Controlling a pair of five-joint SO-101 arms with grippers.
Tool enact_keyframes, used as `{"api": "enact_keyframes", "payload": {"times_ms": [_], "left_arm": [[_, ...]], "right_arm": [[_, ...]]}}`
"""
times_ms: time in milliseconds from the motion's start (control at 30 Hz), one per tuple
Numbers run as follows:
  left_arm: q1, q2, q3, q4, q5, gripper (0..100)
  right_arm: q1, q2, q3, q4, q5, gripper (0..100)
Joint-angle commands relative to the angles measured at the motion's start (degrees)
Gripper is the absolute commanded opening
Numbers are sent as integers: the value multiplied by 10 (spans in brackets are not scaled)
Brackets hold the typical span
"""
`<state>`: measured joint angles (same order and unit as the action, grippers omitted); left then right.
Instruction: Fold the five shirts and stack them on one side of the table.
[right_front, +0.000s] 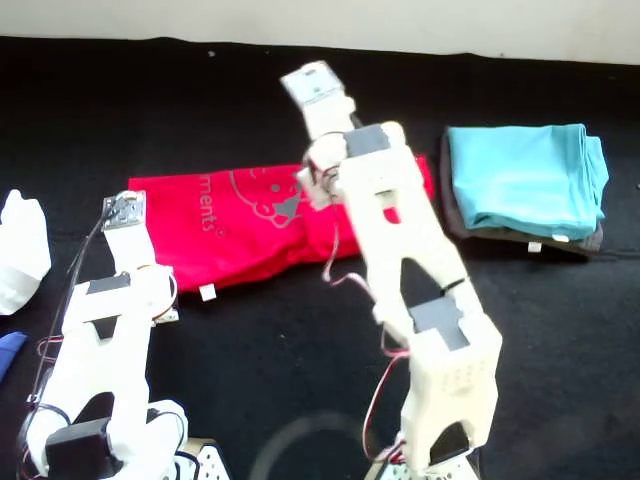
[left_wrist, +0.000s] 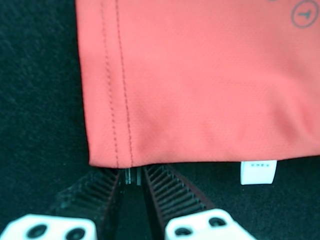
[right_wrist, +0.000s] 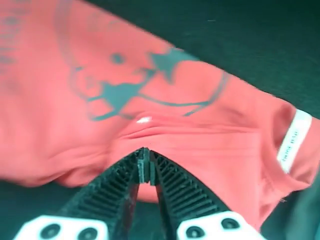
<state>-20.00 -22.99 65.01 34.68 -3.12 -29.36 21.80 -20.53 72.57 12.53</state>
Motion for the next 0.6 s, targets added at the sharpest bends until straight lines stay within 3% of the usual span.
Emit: {"api": "enact_keyframes", "payload": {"times_ms": [0,133,333,567], "left_arm": [[7,-11,0,-7,0,10],[7,-11,0,-7,0,10],[7,-11,0,-7,0,10],[7,-11,0,-7,0,10]], "right_arm": [[-58,-39,13,23,-4,6],[-100,-33,94,-20,-3,6],[-107,-29,191,-118,-3,6],[-106,-43,182,-83,-3,6]]}}
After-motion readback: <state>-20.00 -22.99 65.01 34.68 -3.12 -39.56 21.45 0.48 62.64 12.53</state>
